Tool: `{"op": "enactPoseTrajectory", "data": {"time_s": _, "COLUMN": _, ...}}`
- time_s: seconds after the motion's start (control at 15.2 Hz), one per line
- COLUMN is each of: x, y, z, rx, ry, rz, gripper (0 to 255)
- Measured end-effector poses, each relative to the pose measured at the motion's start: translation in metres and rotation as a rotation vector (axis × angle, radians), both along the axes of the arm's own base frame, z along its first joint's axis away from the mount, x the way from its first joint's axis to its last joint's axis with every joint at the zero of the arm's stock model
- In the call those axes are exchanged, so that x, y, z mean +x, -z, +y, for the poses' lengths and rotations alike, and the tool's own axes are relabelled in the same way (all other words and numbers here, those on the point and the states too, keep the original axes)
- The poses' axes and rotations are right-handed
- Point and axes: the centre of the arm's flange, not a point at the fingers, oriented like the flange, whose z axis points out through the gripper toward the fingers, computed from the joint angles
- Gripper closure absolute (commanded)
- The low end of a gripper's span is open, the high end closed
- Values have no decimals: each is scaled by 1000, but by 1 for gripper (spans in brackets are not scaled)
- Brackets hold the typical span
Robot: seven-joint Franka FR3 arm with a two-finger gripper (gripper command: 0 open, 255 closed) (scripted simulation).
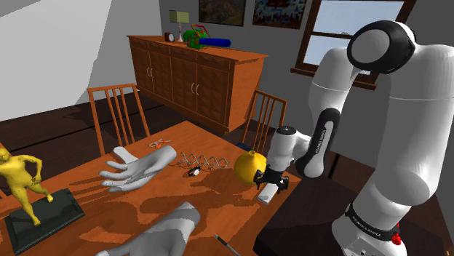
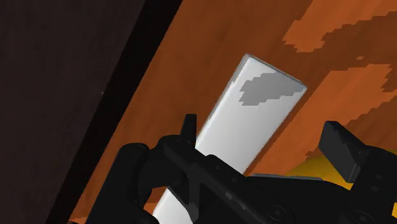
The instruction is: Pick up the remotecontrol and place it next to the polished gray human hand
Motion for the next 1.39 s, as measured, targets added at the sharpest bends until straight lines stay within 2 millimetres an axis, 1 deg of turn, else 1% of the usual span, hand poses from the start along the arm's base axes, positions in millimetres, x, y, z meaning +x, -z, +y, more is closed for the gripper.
{"op": "enactPoseTrajectory", "data": {"time_s": 0.07, "x": -3, "y": 7, "z": 7, "rx": 16, "ry": -70, "rz": -9, "gripper": 0}}
{"op": "enactPoseTrajectory", "data": {"time_s": 0.13, "x": -7, "y": 14, "z": 9, "rx": 26, "ry": -109, "rz": -6, "gripper": 0}}
{"op": "enactPoseTrajectory", "data": {"time_s": 0.2, "x": -8, "y": 22, "z": 3, "rx": 17, "ry": -100, "rz": 8, "gripper": 0}}
{"op": "enactPoseTrajectory", "data": {"time_s": 0.26, "x": -3, "y": 27, "z": 1, "rx": 20, "ry": -34, "rz": 3, "gripper": 0}}
{"op": "enactPoseTrajectory", "data": {"time_s": 0.33, "x": 6, "y": 25, "z": -2, "rx": 43, "ry": 67, "rz": -13, "gripper": 0}}
{"op": "enactPoseTrajectory", "data": {"time_s": 0.4, "x": 9, "y": 31, "z": -13, "rx": 15, "ry": 160, "rz": 6, "gripper": 0}}
{"op": "enactPoseTrajectory", "data": {"time_s": 0.46, "x": 9, "y": 34, "z": -20, "rx": -1, "ry": 207, "rz": 17, "gripper": 0}}
{"op": "enactPoseTrajectory", "data": {"time_s": 0.73, "x": 10, "y": 37, "z": -25, "rx": -16, "ry": 252, "rz": 28, "gripper": 0}}
{"op": "enactPoseTrajectory", "data": {"time_s": 0.79, "x": 10, "y": 37, "z": -25, "rx": -16, "ry": 254, "rz": 28, "gripper": 255}}
{"op": "enactPoseTrajectory", "data": {"time_s": 1.39, "x": 10, "y": 37, "z": -25, "rx": -17, "ry": 255, "rz": 29, "gripper": 255}}
